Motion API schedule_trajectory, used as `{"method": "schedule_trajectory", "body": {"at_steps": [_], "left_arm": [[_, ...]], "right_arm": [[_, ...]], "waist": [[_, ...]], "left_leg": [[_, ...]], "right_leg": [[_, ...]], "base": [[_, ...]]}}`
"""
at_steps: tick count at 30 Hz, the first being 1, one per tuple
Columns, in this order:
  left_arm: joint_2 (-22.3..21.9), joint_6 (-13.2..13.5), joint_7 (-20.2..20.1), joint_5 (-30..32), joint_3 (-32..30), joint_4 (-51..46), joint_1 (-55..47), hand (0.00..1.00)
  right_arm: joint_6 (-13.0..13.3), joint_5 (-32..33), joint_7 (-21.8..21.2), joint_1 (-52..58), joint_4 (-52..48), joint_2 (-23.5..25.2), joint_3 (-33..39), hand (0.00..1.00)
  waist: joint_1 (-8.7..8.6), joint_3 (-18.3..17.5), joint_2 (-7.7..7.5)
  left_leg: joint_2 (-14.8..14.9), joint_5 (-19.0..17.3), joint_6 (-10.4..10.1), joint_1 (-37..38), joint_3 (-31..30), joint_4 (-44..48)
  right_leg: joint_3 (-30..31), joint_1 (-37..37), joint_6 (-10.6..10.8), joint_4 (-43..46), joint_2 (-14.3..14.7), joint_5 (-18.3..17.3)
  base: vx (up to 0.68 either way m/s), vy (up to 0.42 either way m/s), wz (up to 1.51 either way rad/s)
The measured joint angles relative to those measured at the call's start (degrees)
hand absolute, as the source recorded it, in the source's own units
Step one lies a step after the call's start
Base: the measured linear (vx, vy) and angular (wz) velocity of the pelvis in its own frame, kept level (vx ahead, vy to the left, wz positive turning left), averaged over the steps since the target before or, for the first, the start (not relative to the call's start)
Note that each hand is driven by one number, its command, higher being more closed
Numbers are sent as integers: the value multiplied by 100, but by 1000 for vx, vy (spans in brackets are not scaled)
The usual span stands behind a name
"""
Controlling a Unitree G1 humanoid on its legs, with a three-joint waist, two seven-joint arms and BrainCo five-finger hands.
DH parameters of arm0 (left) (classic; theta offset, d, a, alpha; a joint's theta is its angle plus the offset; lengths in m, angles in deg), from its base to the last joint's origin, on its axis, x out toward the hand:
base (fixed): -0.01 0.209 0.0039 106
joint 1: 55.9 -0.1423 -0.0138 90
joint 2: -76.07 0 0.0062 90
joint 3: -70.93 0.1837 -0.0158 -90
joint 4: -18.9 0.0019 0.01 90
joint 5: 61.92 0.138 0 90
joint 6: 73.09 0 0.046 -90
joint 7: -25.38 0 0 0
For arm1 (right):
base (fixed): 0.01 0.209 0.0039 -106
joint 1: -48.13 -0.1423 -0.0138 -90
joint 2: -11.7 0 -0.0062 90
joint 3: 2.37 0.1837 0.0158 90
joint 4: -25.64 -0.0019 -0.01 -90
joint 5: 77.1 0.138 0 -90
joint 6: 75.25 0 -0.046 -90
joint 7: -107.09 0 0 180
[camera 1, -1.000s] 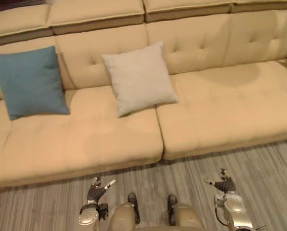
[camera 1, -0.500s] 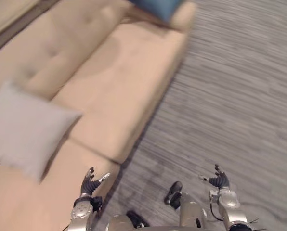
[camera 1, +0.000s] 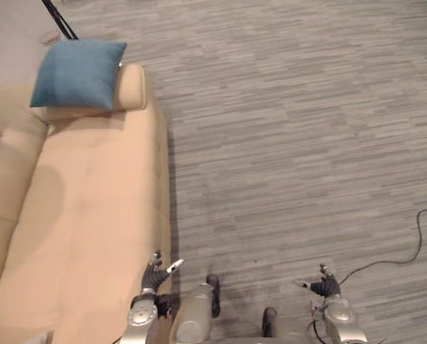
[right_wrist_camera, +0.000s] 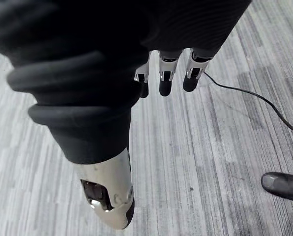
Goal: Pick up cushions and gather them together orderly.
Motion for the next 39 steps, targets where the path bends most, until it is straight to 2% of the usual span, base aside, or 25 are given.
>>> {"method": "schedule_trajectory", "body": {"at_steps": [2, 3, 4, 5, 6, 9, 11, 12, 13, 15, 16, 17, 18, 20, 21, 23, 26, 27, 28, 30, 32, 33, 35, 37, 39], "left_arm": [[-3, -13, 29, -29, 4, 49, -106, 0], [-19, -23, 28, -77, 24, 58, -168, 0], [-5, -24, 29, -103, 29, 54, -249, 0], [49, -31, 32, -107, 55, 53, -259, 0], [118, -50, 39, -112, 68, 46, -269, 0], [197, -47, 41, -176, 72, 19, -155, 0], [176, -49, 39, -185, 83, 51, 15, 0], [169, -48, 37, -182, 86, 63, 47, 0], [184, -47, 41, -163, 86, 130, 93, 0], [215, -53, 60, -129, 94, 284, 135, 0], [33, -59, 54, -92, 218, 374, 221, 0], [-7, -52, 45, -90, 289, 360, 239, 0], [-89, -54, 38, -89, 296, 362, 274, 0], [-212, -53, 14, -90, 299, 353, 308, 0], [-200, -55, 14, -90, 296, 344, 302, 0], [-118, -50, 15, -92, 280, 179, 221, 0], [-103, -52, 15, -95, 234, 121, 175, 0], [-113, -54, 13, -95, 225, 118, 82, 0], [-111, -62, 11, -92, 221, 138, -59, 0], [-99, -113, 9, -84, 121, 128, -55, 0], [-208, -141, -2, -76, 26, 139, -49, 0], [-244, -157, -4, -76, 50, 183, -85, 0], [-198, -186, -94, -76, 130, 231, -160, 0], [-91, -198, -100, -78, 183, 273, -153, 0], [-37, -198, -84, -83, 196, 276, -183, 0]], "right_arm": [[2, -17, 31, -27, 107, 73, 36, 0], [-3, -55, 30, -110, 241, 106, 98, 0], [-16, -66, 30, -109, 275, 124, 97, 0], [-44, -81, 29, -107, 279, 147, 99, 0], [-79, -179, 11, -60, 284, 154, 99, 0], [-78, -249, -80, -195, 273, 139, 103, 0], [-79, -253, -81, -268, 254, 51, 119, 0], [-90, -253, -82, -264, 253, 30, 132, 0], [-112, -259, -78, -211, 242, 59, 193, 0], [-168, -274, -65, -88, 224, 48, 213, 0], [-181, -267, -73, -64, 218, -58, 225, 0], [-189, -252, -79, -59, 167, -108, 218, 0], [-190, -224, -82, -71, 47, -114, 178, 0], [-98, -73, -63, -112, -268, -41, 99, 0], [-68, -36, -62, -120, -293, -15, 101, 0], [-41, 4, -53, -151, -284, 4, 104, 0], [-50, 3, -33, -248, -205, -81, 233, 0], [-54, 2, -25, -275, -96, -134, 285, 0], [-74, 3, -8, -249, 61, -101, 332, 0], [-90, 2, 40, -202, 98, 22, 316, 0], [-89, 1, 42, -232, 103, 6, 329, 0], [-89, -6, 42, -211, 117, 12, 374, 0], [-92, -29, 35, -144, 125, 75, 451, 0], [-94, -55, 30, 8, 157, 108, 441, 0], [-98, -54, 29, 36, 207, 130, 437, 0]], "waist": [[64, -76, -253], [39, -52, -304], [-14, -49, -318], [-27, -57, -335], [-26, -71, -323], [-168, -99, -230], [-273, 20, 5], [-315, 36, 54], [-319, 16, 26], [-389, -46, -82], [-448, -54, 199], [-483, -64, 239], [-487, -56, 240], [-296, 56, 242], [-263, 84, 197], [-132, 127, 2], [-8, 146, 93], [-9, 112, 177], [22, 94, 225], [6, 4, -72], [18, 9, -106], [5, 14, -152], [-37, -18, -268], [-102, -40, -326], [-207, -53, -321]], "left_leg": [[-247, -357, 254, 194, 227, 153], [-385, -572, 383, 514, 239, 242], [-463, -737, 472, 785, 194, 240], [-520, -857, 539, 1091, 149, 176], [-545, -974, 567, 1600, 86, -72], [-470, -984, 564, 2348, -197, -778], [-231, -1032, 473, 2738, -397, -1012], [-146, -1049, 366, 2821, -432, -1019], [-79, -1080, 136, 3046, -503, -1024], [-11, -1293, -244, 3227, -744, -618], [275, -1158, -486, 3032, -861, 270], [411, -768, -678, 2708, -792, 962], [505, 87, -703, 2280, -704, 1897], [1240, -29, -296, 1278, 53, 3874], [1274, -109, -173, 1105, 208, 4001], [1082, -296, -64, 407, 659, 3375], [739, -252, -188, -108, 792, 1352], [598, 110, -525, -47, 791, -39], [532, 938, 17, 156, 945, -714], [177, 570, 233, 91, 932, -507], [127, 160, 484, -33, 859, 56], [20, -213, 526, 120, 837, 291], [-271, -557, 585, 565, 719, 294], [-496, -771, 676, 1137, 416, 164], [-600, -794, 696, 1662, 124, -225]], "right_leg": [[257, -195, 450, 920, -348, -281], [461, -501, 982, 2154, -519, -141], [451, -748, 1093, 3015, -644, 235], [338, -980, 1082, 3788, -793, 356], [-48, -1273, 625, 4348, -988, 123], [-773, -2041, 76, 3638, -995, -180], [-685, -2450, 118, 2161, -620, 14], [-618, -2494, 150, 1556, -443, 280], [-228, -2414, 180, -87, -187, 1157], [175, -2387, 114, -375, -122, 2279], [-31, -2404, -158, 480, -33, 2118], [-162, -2356, -232, 710, -43, 1824], [-244, -2171, -298, 790, -41, 1567], [-407, -1086, -441, 164, 139, 1379], [-438, -783, -443, -58, 130, 1374], [-567, 119, -385, -864, -11, 1336], [-643, 568, -83, -1210, -146, 1155], [-745, 805, 56, -1312, -166, 1037], [-790, 1108, 227, -1401, -137, 862], [-900, 1268, 162, -1392, -444, 800], [-892, 1252, 445, -947, -578, 737], [-756, 1012, 788, 138, -823, 518], [-292, 156, 1128, 2524, -1246, 877], [-216, -554, 822, 4274, -1248, 607], [-533, -988, 461, 4176, -1121, 205]], "base": [[560, 226, -1], [567, 185, 7], [568, 180, 21], [623, 93, 28], [739, 74, 20], [602, 1, 23], [581, -72, 39], [746, -140, 43], [674, -197, 54], [779, -267, 78], [583, -202, 80], [696, -235, 69], [680, -230, 42], [708, -228, 23], [565, -126, 23], [518, -58, 28], [518, 114, 16], [479, 192, 20], [496, 198, 35], [468, 174, 52], [503, 211, 39], [587, 295, 33], [493, 223, 49], [556, 104, 72], [560, 21, 83]]}}
